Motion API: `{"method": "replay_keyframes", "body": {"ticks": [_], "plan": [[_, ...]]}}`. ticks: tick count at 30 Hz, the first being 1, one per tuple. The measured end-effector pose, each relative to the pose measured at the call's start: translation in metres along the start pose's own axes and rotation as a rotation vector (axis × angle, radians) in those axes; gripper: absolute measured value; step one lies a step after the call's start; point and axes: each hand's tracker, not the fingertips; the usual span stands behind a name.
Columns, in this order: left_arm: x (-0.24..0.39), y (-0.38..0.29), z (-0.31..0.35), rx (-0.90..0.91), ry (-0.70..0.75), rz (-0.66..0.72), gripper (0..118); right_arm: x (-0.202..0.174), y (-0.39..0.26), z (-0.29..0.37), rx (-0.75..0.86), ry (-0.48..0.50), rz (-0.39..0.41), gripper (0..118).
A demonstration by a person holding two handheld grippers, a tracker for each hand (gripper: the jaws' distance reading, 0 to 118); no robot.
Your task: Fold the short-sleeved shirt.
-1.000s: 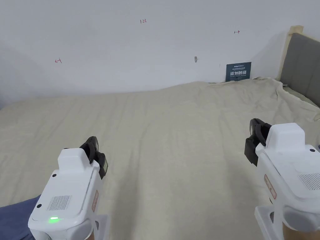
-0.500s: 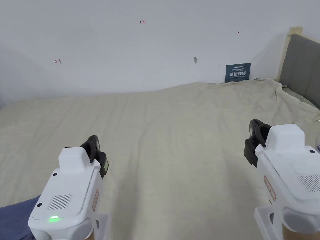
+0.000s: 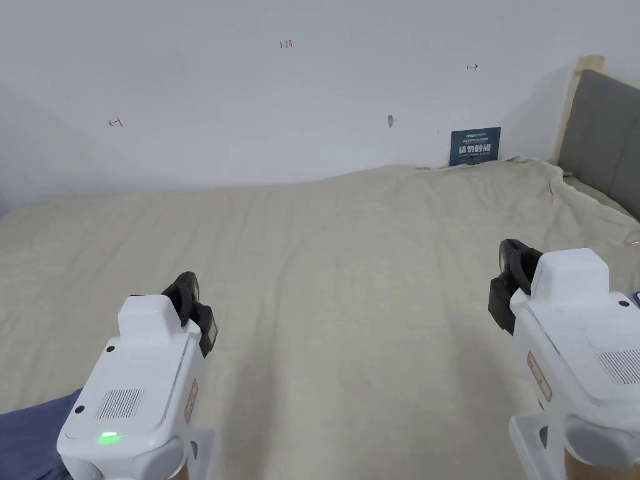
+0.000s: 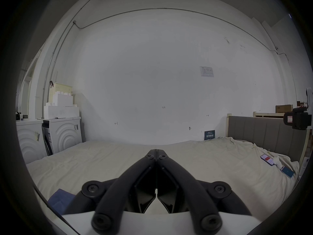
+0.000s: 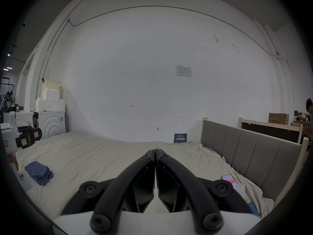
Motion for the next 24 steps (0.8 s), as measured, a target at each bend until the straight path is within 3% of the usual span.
{"method": "replay_keyframes", "body": {"ticks": [24], "plan": [[-0.0043,-0.0037,0.0002,-0.002,0.013,0.002,0,0.0001,-0.0042,-0.0038,0.0,0.0,0.014,0]]}}
